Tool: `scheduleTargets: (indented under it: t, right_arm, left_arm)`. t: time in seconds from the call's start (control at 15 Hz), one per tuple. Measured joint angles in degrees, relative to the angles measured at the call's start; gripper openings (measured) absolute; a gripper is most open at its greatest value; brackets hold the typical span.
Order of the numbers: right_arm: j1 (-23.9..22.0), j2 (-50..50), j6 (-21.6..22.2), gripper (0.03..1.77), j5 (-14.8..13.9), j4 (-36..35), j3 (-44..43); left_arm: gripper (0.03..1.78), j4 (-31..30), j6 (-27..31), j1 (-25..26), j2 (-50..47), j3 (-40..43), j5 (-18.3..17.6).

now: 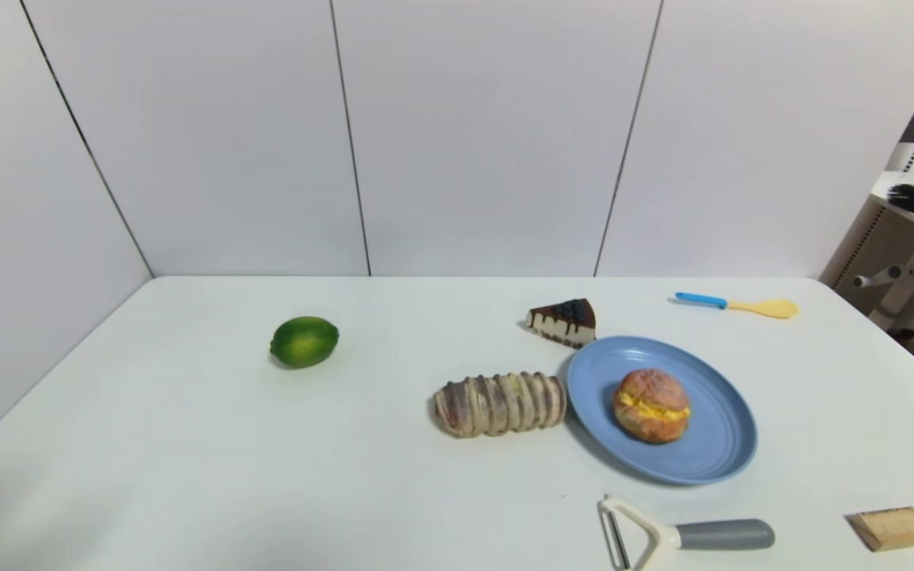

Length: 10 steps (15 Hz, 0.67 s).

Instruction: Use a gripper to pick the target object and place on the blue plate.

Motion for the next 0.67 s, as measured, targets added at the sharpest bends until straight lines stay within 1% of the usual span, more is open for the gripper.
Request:
scheduleTargets:
  t: [0.2,0.33,0.47,0.6,0.67]
  right_arm:
    - [0.02,0.0,0.0,1.7,-0.02,0.0,0.0]
    - [0.02,0.0,0.0,1.7,-0.02,0.01,0.0]
    - [0.02,0.0,0.02,1.7,0.0,0.0,0.0]
    - [0.02,0.0,0.0,1.7,-0.05,0.0,0.0]
    - [0.0,0.0,-0.02,1.7,-0.02,0.01,0.0]
  left_arm:
    - [1.69,-0.34,1.46,2.54,-8.47,6.86,-0.02]
    - [1.69,-1.24,1.44,3.16,-13.07,13.57,0.06]
    - [1.69,-5.68,0.96,3.46,-15.19,20.83,0.09]
    - [1.69,-11.86,0.2,4.88,-16.87,26.19,-0.27]
    - [1.69,-12.56,-0.33,5.86,-18.36,27.84,-0.29]
